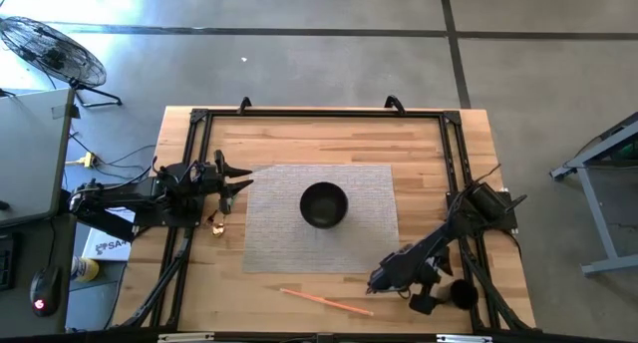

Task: Pick & Place Utensil
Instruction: Put the black cup on the gray mat to the top right of the black bowl

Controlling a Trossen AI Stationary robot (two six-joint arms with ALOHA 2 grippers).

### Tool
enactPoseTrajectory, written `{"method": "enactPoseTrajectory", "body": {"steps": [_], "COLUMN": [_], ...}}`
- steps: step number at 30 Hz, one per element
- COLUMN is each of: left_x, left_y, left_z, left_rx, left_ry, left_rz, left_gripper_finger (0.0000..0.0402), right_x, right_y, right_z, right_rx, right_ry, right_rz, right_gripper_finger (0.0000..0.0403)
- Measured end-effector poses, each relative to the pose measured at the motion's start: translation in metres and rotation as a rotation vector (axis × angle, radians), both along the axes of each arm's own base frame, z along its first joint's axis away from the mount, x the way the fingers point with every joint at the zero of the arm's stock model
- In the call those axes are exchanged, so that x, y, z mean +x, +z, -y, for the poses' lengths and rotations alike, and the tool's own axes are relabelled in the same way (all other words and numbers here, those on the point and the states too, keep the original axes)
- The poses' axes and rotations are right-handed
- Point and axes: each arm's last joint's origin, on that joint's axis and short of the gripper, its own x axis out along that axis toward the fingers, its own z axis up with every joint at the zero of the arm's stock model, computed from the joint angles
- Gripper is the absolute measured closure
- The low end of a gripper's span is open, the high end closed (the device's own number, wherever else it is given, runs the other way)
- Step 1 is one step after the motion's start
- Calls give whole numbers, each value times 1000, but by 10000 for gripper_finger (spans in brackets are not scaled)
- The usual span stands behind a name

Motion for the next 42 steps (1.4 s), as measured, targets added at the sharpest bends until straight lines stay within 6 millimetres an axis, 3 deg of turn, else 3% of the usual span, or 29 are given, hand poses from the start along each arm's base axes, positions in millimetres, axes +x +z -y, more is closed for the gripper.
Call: {"method": "enactPoseTrajectory", "body": {"steps": [13,23,29,36,42], "left_x": [0,0,0,0,0], "left_y": [0,0,0,0,0], "left_z": [0,0,0,0,0], "left_rx": [0,0,0,0,0], "left_ry": [0,0,0,0,0], "left_rz": [0,0,0,0,1], "left_gripper_finger": [282,282,282,282,282], "right_x": [-30,-29,-17,-7,15], "right_y": [-20,-19,-8,5,16], "right_z": [-8,-10,-7,16,51], "right_rx": [101,95,108,117,128], "right_ry": [-43,-59,-54,-64,-63], "right_rz": [-123,-130,-105,-161,-40], "right_gripper_finger": [36,42,75,93,95]}}
